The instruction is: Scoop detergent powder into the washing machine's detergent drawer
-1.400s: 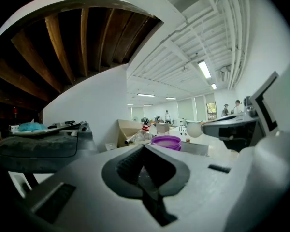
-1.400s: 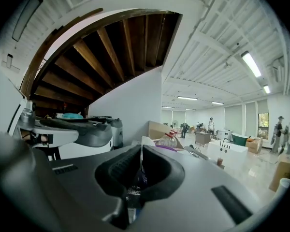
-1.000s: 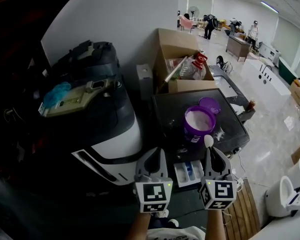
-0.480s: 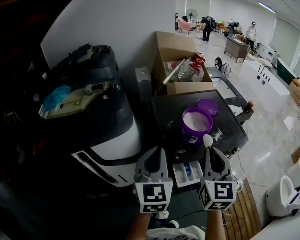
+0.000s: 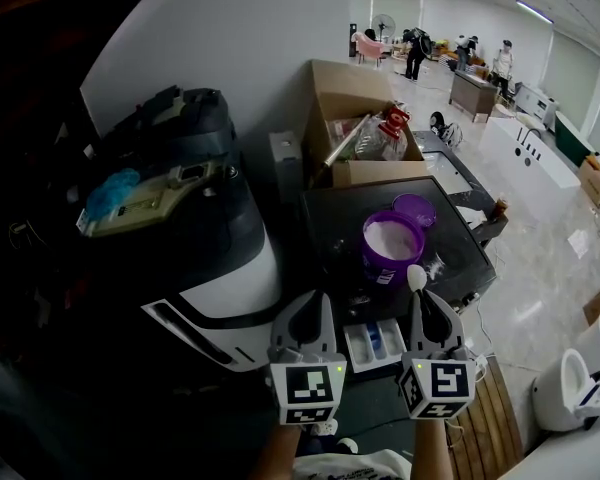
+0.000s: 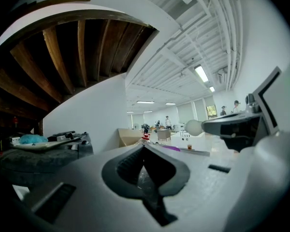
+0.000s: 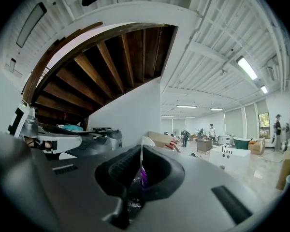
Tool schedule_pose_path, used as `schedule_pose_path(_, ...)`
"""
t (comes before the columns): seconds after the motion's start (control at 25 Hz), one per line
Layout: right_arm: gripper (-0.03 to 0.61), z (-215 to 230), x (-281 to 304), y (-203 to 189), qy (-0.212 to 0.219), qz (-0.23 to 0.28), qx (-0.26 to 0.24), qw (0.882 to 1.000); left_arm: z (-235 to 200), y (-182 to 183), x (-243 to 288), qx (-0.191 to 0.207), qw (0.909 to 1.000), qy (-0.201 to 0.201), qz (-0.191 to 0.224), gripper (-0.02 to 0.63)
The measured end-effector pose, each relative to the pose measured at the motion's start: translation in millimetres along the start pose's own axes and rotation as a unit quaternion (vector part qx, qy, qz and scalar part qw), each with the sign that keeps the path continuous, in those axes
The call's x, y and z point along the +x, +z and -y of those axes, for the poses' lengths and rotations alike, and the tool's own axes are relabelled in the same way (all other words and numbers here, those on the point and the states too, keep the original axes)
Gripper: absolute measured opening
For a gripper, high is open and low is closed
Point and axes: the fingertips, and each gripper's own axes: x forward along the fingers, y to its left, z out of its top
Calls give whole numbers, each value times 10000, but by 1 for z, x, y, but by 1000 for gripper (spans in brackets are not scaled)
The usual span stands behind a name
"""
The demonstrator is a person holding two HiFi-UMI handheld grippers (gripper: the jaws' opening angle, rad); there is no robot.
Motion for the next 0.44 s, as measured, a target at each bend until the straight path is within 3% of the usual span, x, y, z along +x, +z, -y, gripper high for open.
schedule_pose_path(0.44,21,2,-2,-1,-12,26,-2,10000,-1,-2,1,-15,10000,74,-36,2)
